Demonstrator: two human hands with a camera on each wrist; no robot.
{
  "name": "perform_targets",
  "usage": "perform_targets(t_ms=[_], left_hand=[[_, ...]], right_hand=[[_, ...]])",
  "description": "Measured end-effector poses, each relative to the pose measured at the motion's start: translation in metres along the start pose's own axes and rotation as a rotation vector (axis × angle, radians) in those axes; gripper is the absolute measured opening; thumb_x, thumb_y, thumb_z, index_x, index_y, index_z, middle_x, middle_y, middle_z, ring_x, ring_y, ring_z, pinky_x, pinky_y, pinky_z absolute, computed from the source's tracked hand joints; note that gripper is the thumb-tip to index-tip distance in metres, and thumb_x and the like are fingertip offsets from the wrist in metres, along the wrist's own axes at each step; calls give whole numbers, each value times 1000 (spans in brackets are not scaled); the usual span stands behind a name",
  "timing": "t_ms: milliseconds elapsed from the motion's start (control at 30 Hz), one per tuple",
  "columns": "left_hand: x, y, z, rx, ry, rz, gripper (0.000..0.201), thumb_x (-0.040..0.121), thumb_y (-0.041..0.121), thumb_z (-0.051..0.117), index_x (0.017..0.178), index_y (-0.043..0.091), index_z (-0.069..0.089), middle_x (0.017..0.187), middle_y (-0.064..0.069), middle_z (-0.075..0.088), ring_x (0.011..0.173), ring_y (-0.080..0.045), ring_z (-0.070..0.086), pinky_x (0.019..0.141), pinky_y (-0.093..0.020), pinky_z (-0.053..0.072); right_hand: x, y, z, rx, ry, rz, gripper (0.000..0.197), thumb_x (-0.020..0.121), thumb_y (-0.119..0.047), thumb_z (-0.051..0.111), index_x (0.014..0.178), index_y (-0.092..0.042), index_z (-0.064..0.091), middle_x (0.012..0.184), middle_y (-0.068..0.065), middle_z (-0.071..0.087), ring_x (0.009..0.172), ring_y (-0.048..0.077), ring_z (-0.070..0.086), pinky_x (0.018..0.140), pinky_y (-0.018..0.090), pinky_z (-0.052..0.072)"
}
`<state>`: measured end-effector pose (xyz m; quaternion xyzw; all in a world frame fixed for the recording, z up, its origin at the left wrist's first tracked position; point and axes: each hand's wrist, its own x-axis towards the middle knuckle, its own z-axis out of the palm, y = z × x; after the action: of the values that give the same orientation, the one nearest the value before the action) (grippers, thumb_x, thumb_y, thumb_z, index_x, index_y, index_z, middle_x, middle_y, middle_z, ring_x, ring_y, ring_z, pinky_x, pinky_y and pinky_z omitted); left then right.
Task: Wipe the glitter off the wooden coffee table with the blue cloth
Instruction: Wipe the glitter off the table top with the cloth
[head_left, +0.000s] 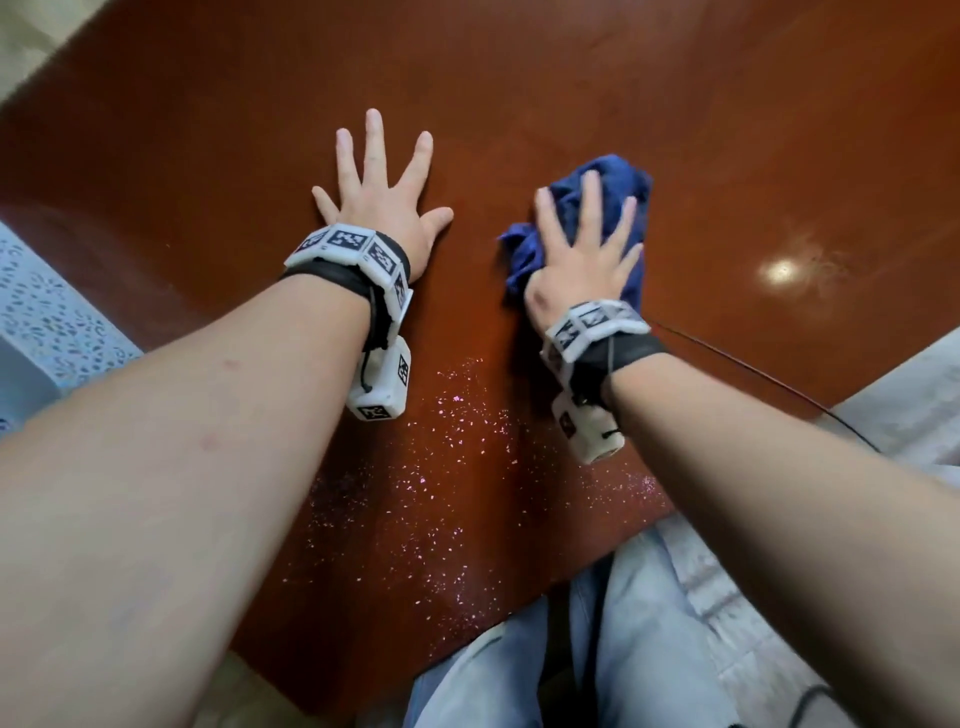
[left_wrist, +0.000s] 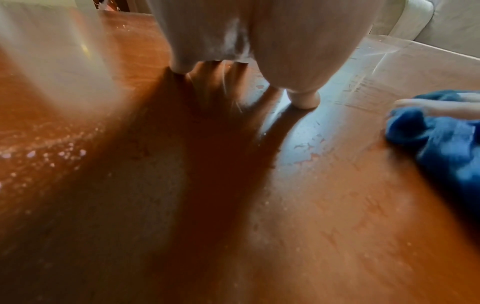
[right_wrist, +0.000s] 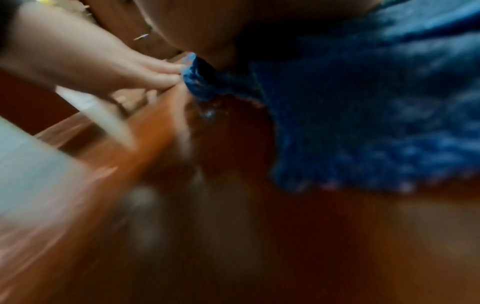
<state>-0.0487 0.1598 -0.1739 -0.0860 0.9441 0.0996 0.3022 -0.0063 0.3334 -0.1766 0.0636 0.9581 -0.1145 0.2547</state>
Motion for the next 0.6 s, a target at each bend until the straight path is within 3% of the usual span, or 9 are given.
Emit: perform_targets(t_ms=[100, 167, 300, 367, 467, 533, 600], left_hand=[[-1, 0, 0, 11, 6, 0, 68, 96, 53, 45, 151, 43, 7, 160, 1, -19, 147, -28, -16, 113, -62, 7], [-1, 1, -1, 27, 1, -4, 69, 95, 54, 45, 151, 43, 6, 160, 1, -19, 147, -28, -15, 113, -62, 8], [-1, 6, -2, 37, -12, -29, 71, 95, 54, 45, 152, 40, 5, 160, -1, -20, 147, -29, -16, 113, -64, 11], [-3, 15, 0, 34, -12, -72, 75, 94, 56, 46, 152, 39, 2, 160, -4, -21, 147, -31, -16, 113, -63, 12], [-11, 37, 10, 36, -11, -104, 78, 92, 60, 44, 152, 39, -2, 159, -10, -22, 146, -36, -16, 113, -63, 12], [-17, 49, 18, 43, -10, -95, 78, 92, 61, 43, 152, 40, -3, 158, -12, -23, 145, -39, -16, 112, -63, 12], [-25, 60, 27, 59, -17, -78, 78, 92, 62, 42, 151, 41, -4, 158, -12, -23, 145, -40, -16, 112, -64, 13]], right_hand=[[-42, -4, 24, -62, -98, -227, 84, 77, -19, 53, 147, -40, 12, 158, -3, -13, 140, 40, -18, 110, 61, -3], [-71, 18, 34, -79, -180, -251, 86, 76, -22, 53, 148, -40, 10, 157, -5, -14, 140, 37, -19, 110, 60, -3], [-86, 95, 19, -39, -103, -13, 86, 65, -25, 41, 147, -38, 19, 159, -3, -3, 143, 37, -9, 111, 61, 8], [-62, 118, 1, 11, -27, 109, 81, 69, -21, 42, 146, -37, 22, 159, -3, -1, 143, 38, -6, 111, 61, 10], [-25, 110, -16, 52, 12, 217, 80, 77, -14, 48, 146, -41, 19, 158, -4, -7, 142, 39, -9, 110, 62, 9], [-23, 90, -11, 49, 29, 190, 82, 75, -14, 50, 146, -42, 18, 158, -3, -9, 142, 41, -11, 110, 62, 7], [-41, 80, 5, 16, 3, 60, 84, 74, -15, 51, 146, -42, 16, 158, -3, -10, 141, 41, -14, 110, 63, 5]])
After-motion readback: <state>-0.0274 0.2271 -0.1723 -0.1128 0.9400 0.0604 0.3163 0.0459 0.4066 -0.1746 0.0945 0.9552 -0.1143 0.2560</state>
